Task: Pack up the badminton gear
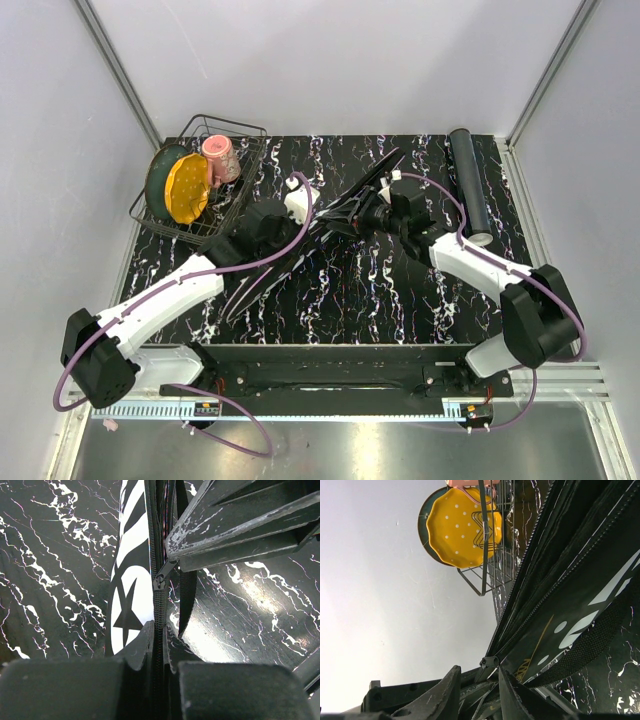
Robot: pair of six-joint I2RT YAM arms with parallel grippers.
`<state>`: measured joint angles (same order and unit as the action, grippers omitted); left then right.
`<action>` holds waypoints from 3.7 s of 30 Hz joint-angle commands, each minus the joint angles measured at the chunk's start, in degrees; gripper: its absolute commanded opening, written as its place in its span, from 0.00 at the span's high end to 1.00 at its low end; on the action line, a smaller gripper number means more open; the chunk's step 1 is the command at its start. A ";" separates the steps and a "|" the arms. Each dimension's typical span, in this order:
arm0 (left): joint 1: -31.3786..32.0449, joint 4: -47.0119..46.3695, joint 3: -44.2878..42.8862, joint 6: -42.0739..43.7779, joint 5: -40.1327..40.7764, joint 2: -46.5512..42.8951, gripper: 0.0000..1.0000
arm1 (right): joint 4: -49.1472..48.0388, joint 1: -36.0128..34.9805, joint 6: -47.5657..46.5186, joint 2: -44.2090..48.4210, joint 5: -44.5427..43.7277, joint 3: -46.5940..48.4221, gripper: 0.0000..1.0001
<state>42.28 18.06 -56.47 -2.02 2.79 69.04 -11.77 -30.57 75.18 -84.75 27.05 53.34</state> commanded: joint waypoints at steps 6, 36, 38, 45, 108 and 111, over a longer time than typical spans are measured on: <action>-0.36 -5.06 0.22 0.18 -0.24 -2.32 1.00 | -4.14 -0.11 2.96 -2.35 -0.50 1.68 0.62; 5.09 -2.25 -0.49 6.94 14.08 -0.48 1.00 | 5.53 -1.43 2.43 -2.18 -4.02 6.51 0.87; 5.09 -2.33 -0.49 7.03 14.18 -0.39 1.00 | 5.79 -1.60 2.34 -2.09 -4.20 6.60 0.87; 5.27 -2.33 -0.57 6.51 14.79 -0.13 1.00 | 4.56 -2.22 3.48 -2.70 -4.81 6.86 1.00; 5.44 -2.60 1.89 3.95 14.18 -4.00 1.00 | 24.24 13.52 -65.39 -6.57 8.90 18.99 0.43; 5.44 -2.42 1.80 4.57 13.82 -4.52 1.00 | 25.47 12.64 -74.45 -4.99 9.16 18.99 0.42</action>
<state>47.94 17.74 -53.30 1.48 17.30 66.41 2.48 -17.04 23.33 -92.23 35.64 70.54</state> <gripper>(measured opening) 0.072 0.576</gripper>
